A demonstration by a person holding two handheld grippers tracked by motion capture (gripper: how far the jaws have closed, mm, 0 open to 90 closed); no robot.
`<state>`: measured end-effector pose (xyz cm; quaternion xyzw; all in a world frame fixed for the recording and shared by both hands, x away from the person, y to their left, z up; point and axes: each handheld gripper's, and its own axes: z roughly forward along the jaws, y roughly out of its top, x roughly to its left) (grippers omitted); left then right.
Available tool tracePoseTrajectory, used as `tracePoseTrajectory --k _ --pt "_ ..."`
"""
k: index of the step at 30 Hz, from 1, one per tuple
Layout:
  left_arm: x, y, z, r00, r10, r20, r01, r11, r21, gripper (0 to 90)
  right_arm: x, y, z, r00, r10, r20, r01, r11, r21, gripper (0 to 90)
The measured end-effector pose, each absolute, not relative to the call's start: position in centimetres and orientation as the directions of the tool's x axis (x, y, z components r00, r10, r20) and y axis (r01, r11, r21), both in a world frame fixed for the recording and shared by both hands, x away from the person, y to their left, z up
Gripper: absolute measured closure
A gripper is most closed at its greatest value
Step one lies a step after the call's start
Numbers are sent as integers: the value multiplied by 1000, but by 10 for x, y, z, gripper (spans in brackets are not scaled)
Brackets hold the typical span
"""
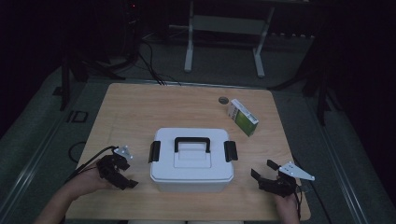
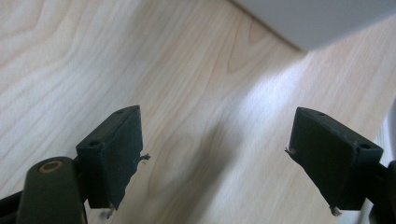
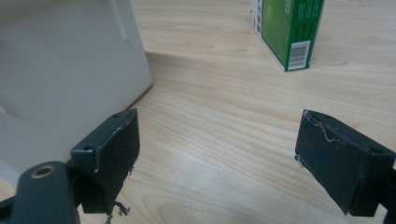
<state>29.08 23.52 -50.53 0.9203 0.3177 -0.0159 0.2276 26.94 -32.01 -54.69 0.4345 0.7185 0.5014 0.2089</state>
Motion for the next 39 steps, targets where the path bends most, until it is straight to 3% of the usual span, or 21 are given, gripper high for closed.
tracePoseTrajectory --k 16,24,39 --pt "299 242 -499 813 556 -171 578 -805 131 176 269 -322 -550 -528 838 139 415 112 903 139" --pt "299 245 -478 822 534 -198 564 -811 156 177 268 -324 -549 -530 835 148 409 98 907 139" --pt "308 224 -405 886 445 -133 463 -866 190 178 267 -323 -550 -539 828 155 412 99 906 139"
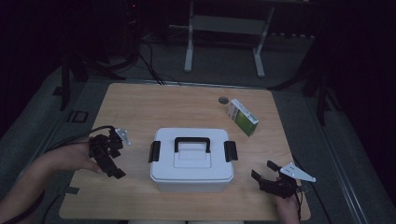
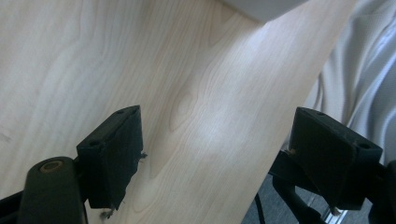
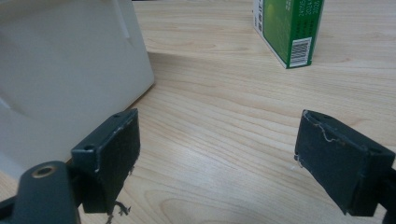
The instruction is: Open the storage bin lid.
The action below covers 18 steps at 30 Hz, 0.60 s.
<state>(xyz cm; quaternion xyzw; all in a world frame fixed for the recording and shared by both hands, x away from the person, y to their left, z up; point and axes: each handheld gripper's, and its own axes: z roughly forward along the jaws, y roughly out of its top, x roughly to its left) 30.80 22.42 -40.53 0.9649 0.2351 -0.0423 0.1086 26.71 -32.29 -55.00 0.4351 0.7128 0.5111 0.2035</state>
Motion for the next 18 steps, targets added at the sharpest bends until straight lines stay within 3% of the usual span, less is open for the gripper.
tracePoseTrajectory --k 18 --pt "326 163 -359 949 304 -79 314 -916 248 180 267 -323 -550 -560 812 165 412 100 906 139"
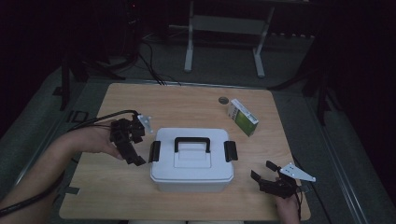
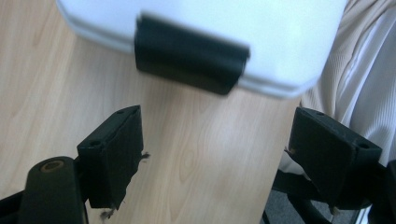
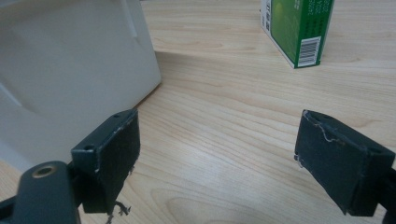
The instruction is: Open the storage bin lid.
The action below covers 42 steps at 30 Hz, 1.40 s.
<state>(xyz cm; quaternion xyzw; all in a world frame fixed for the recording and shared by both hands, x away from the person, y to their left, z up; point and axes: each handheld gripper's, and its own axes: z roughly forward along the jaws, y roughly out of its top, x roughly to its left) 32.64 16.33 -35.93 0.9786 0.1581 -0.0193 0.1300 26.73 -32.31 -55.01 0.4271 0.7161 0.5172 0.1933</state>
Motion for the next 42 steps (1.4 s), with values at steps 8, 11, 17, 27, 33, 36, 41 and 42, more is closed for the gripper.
tracePoseTrajectory --k 8,11,17,27,33,36,41,42 --pt "337 137 -357 962 264 -65 272 -931 245 180 267 -323 -550 -561 811 165 413 100 905 139" --pt "342 127 -357 969 240 -62 248 -939 238 180 267 -323 -550 -562 810 167 414 101 905 139" --pt "350 112 -357 974 216 -64 225 -947 229 180 267 -323 -551 -567 806 168 414 102 904 139" --pt "362 91 -359 977 206 -47 211 -955 210 180 268 -324 -550 -571 802 177 416 96 904 139" --pt "365 76 -358 983 180 -45 186 -959 214 180 268 -325 -550 -571 800 184 416 90 905 138" --pt "368 68 -358 986 166 -33 169 -962 212 219 268 -325 -550 -574 799 180 414 94 905 138" --pt "371 60 -359 985 168 -44 173 -960 218 233 268 -325 -550 -575 798 182 415 92 905 138" --pt "372 54 -360 985 166 -40 171 -964 206 234 268 -326 -550 -573 798 187 417 88 905 138"
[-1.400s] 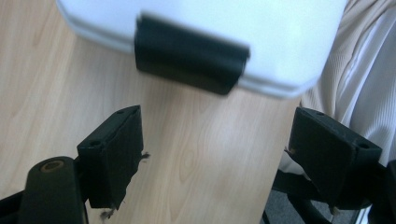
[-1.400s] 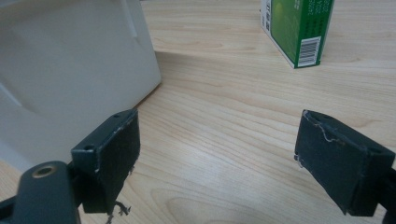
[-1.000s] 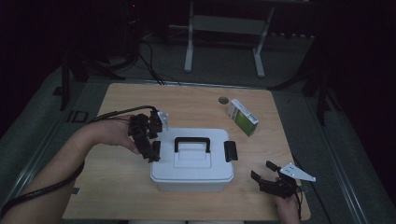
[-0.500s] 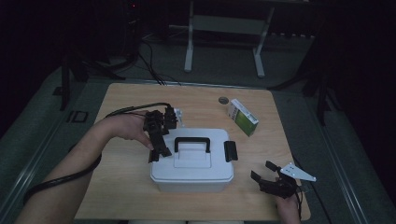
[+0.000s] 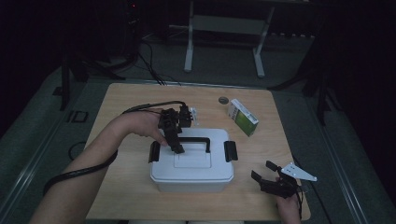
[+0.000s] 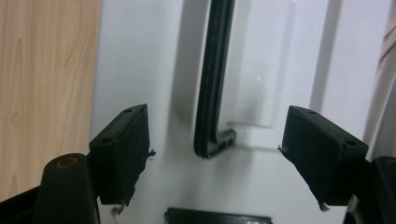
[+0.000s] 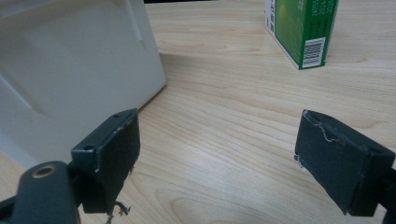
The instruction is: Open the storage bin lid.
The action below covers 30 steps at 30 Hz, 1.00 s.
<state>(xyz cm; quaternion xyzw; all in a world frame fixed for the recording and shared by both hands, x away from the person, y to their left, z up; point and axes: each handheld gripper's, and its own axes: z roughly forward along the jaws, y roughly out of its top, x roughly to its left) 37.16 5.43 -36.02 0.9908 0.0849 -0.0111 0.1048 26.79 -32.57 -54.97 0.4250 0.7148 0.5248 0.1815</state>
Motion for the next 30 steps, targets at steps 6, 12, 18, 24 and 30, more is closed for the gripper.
tracePoseTrajectory --k 6,12,18,24,30 --pt "375 42 -362 987 154 -51 161 -968 194 299 268 -326 -550 -574 796 190 417 84 905 138" --pt "376 32 -361 986 157 -52 164 -968 189 378 268 -326 -549 -575 795 191 417 84 905 138" --pt "375 18 -364 991 117 -62 125 -980 155 493 268 -327 -550 -577 794 194 417 81 905 139" --pt "375 10 -365 994 91 -52 97 -987 131 667 268 -327 -549 -577 793 196 415 78 907 139" --pt "373 6 -365 997 75 -32 78 -990 117 733 268 -327 -550 -578 793 195 415 80 906 138"
